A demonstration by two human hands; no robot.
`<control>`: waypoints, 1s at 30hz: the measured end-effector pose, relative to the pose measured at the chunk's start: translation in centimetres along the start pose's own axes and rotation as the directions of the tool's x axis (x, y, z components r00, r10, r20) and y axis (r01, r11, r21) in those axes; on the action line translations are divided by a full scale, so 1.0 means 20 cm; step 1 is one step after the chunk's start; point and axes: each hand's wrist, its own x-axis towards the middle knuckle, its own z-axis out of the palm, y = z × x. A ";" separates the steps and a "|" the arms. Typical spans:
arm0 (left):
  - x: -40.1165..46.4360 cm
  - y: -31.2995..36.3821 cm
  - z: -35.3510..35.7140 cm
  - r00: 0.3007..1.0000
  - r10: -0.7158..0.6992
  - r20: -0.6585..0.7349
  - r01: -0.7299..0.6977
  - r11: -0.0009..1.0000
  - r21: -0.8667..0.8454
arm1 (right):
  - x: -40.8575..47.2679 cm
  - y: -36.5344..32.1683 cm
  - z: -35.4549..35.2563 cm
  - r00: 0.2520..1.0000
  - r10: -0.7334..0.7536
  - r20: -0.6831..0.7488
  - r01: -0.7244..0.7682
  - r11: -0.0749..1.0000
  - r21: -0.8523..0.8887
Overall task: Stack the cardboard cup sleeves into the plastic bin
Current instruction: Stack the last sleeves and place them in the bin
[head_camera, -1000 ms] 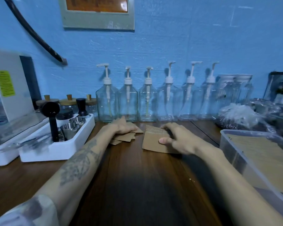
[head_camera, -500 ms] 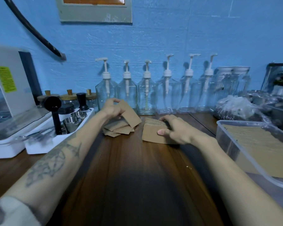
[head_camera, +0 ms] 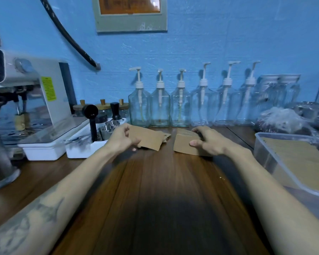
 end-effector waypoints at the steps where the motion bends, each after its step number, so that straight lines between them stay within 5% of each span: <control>1: -0.01 -0.02 0.00 1.000 0.015 -0.017 -0.015 0.999 -0.033 | 0.00 0.00 0.00 1.000 -0.002 0.002 0.002 1.000 0.003; 8: -0.01 0.06 0.01 0.960 0.244 -0.139 -0.267 0.944 -0.192 | 0.01 0.01 0.01 1.000 -0.009 0.013 0.009 1.000 -0.011; 16: -0.03 -0.01 0.14 0.878 0.410 0.248 -0.466 0.850 0.246 | 0.02 0.01 0.01 0.999 -0.029 0.017 0.029 1.000 -0.001; 30: -0.06 -0.01 0.26 0.919 0.369 0.135 -0.382 0.920 0.084 | 0.00 -0.04 0.04 0.995 -0.072 0.074 0.041 0.931 0.362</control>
